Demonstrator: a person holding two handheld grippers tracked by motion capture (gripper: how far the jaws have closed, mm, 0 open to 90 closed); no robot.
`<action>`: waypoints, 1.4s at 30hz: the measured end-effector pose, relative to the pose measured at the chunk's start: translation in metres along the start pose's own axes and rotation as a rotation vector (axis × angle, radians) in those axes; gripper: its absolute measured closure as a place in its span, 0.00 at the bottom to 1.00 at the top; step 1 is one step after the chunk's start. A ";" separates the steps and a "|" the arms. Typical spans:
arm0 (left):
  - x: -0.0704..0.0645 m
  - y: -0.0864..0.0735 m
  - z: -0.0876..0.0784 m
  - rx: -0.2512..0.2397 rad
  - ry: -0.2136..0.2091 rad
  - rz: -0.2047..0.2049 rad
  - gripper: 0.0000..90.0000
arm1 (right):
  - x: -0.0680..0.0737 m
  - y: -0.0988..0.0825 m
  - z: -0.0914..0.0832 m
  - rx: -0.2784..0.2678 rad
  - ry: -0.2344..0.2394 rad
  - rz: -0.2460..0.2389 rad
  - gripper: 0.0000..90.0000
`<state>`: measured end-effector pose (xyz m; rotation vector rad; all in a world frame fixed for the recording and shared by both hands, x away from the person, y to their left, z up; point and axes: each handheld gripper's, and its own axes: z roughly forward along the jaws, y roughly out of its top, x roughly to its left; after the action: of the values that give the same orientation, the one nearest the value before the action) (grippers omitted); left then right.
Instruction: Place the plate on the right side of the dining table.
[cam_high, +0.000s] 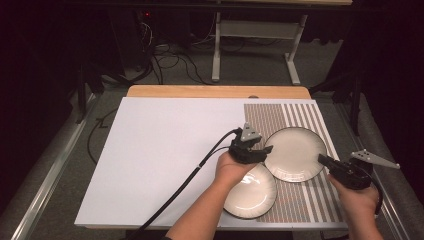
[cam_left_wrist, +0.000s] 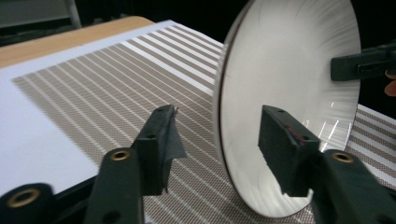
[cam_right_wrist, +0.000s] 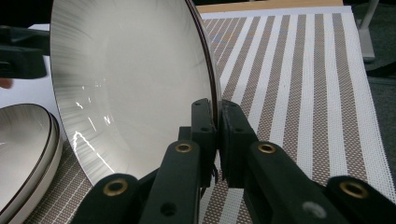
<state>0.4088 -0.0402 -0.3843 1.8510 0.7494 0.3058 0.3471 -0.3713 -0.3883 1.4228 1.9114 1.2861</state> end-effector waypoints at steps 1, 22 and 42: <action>0.002 -0.001 -0.003 -0.004 0.003 -0.006 0.50 | 0.000 0.000 0.000 -0.001 0.000 -0.003 0.97; 0.054 -0.058 -0.132 -0.082 0.174 -0.023 0.33 | 0.004 0.002 0.001 0.006 -0.024 -0.018 0.97; 0.075 -0.114 -0.242 -0.141 0.318 -0.084 0.08 | 0.000 0.002 0.008 0.039 -0.052 -0.002 0.95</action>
<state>0.2979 0.2140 -0.4005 1.6513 0.9938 0.5929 0.3548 -0.3677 -0.3905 1.4588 1.9132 1.2058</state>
